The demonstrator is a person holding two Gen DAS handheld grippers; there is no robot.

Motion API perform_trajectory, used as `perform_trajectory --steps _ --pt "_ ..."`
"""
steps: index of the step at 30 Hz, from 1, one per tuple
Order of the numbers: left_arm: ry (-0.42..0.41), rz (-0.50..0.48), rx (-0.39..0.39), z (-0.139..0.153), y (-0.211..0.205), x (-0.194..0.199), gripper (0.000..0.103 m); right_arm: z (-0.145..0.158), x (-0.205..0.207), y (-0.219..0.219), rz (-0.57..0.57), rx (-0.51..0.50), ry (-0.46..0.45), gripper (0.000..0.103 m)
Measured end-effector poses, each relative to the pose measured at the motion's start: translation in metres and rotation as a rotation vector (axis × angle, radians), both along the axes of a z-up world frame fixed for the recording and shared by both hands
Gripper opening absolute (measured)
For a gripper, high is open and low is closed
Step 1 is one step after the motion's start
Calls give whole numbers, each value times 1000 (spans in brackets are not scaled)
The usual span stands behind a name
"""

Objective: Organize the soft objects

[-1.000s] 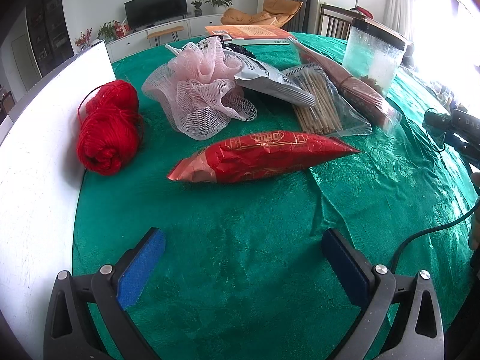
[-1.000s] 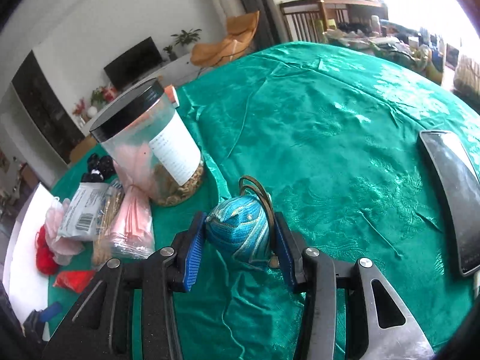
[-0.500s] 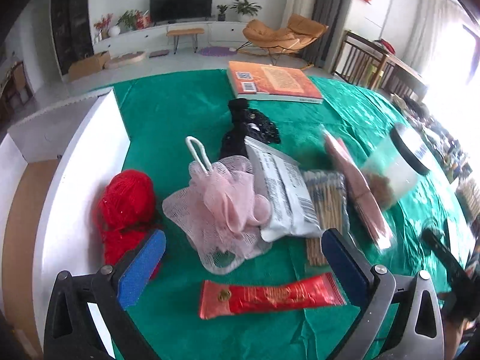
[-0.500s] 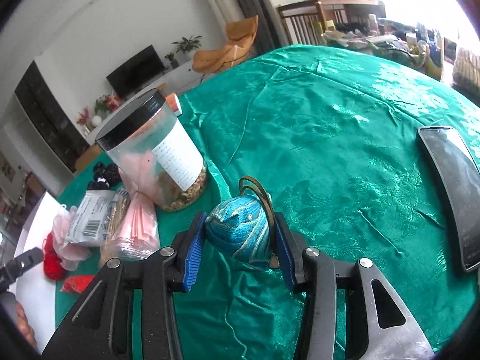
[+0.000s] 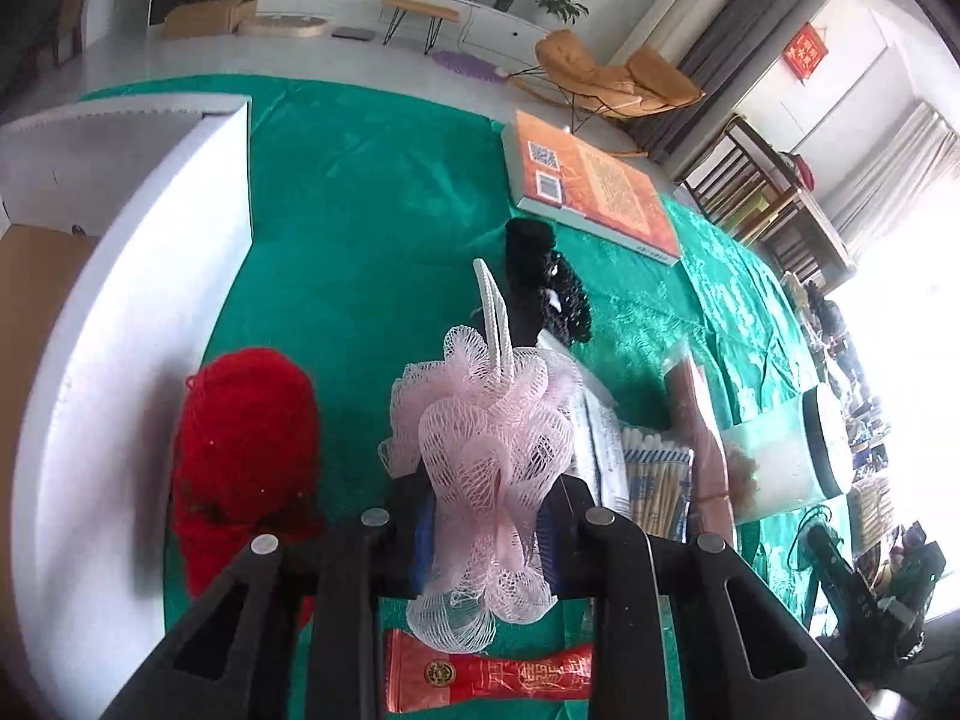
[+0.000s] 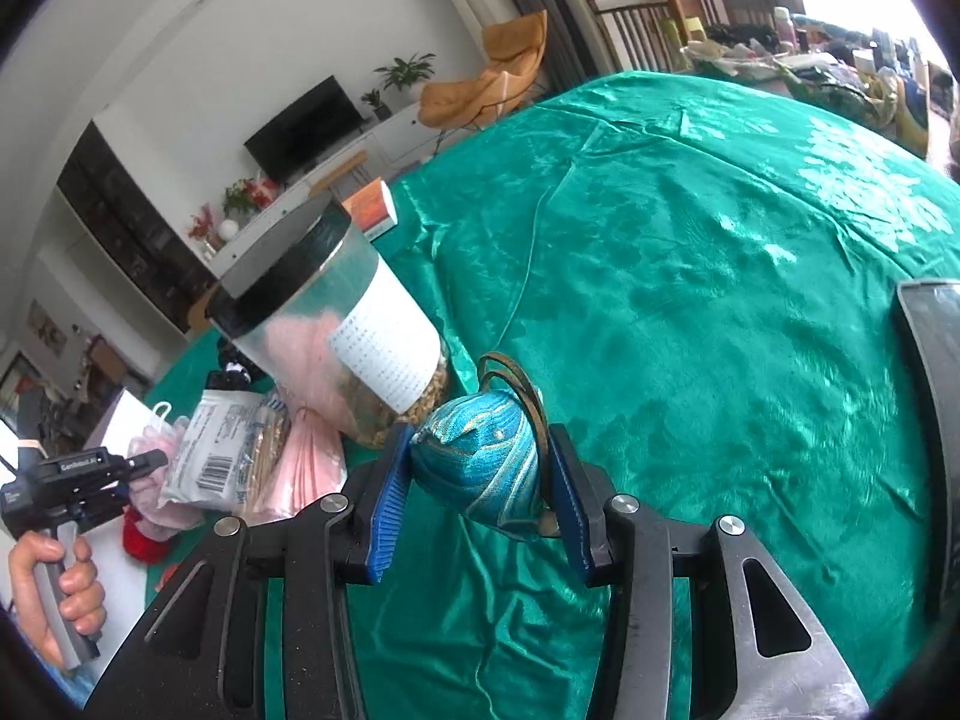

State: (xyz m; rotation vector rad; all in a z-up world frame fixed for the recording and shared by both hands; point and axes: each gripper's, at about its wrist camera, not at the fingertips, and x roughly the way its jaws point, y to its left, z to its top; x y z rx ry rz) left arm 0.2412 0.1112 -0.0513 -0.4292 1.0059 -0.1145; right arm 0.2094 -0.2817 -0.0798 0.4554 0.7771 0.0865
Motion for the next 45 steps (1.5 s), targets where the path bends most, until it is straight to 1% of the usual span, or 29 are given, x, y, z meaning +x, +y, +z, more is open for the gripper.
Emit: perform_trajectory --steps 2,5,7,9,11,13,15,19,22,23,24,25,26,27,28,30,32,33,35,36,38,40,42,43,45 --pt "-33 -5 -19 18 6 -5 27 20 19 -12 7 -21 -8 47" --pt "-85 -9 -44 47 16 -15 27 54 42 -19 32 -88 -34 47" --pt "-118 -18 -56 64 25 -27 27 78 48 -14 68 -127 -54 47" --pt "-149 -25 -57 79 35 -43 27 101 46 4 137 -167 -85 47" --pt "-177 -23 -55 93 48 -62 27 121 36 32 220 -187 -119 47" --pt "-199 -7 -50 105 70 -86 27 136 24 66 319 -166 -141 47" --pt "-210 17 -26 113 91 -111 27 147 10 108 422 -138 -153 47" --pt "-198 106 75 114 139 -163 27 159 -28 205 657 -25 -164 47" --pt "-155 193 155 102 173 -195 30 158 -56 279 837 60 -153 47" --pt "-139 223 180 96 183 -203 33 156 -64 302 887 84 -144 47" --pt "-126 250 206 90 192 -208 46 153 -71 323 933 105 -130 47" --pt "-112 279 234 84 198 -214 71 148 -77 343 971 115 -115 51" --pt "-100 314 259 80 204 -218 85 142 -83 361 994 114 -101 54" --pt "-101 348 275 74 209 -223 100 135 -85 375 1019 121 -79 72" --pt "-110 375 279 71 212 -227 101 126 -85 386 1042 134 -42 81" --pt "-115 381 261 65 213 -229 101 112 -80 388 1043 164 13 81" --pt "-116 369 238 61 203 -223 101 100 -75 371 1001 193 21 81" --pt "-122 357 227 60 193 -220 101 95 -72 359 963 183 21 81" --pt "-145 306 200 59 168 -213 101 86 -66 330 873 113 7 81" --pt "-154 266 187 59 153 -211 101 79 -64 313 815 61 -3 81" --pt "-169 159 173 56 110 -203 101 64 -61 274 685 -51 -1 81" --pt "-171 28 176 49 59 -197 101 42 -59 236 549 -175 42 81" --pt "-157 -109 188 36 8 -190 101 19 -56 200 430 -278 91 81" --pt "-139 -163 201 27 -16 -184 101 9 -55 183 369 -311 111 81" --pt "-108 -239 243 4 -54 -172 101 -6 -53 153 268 -345 145 81"
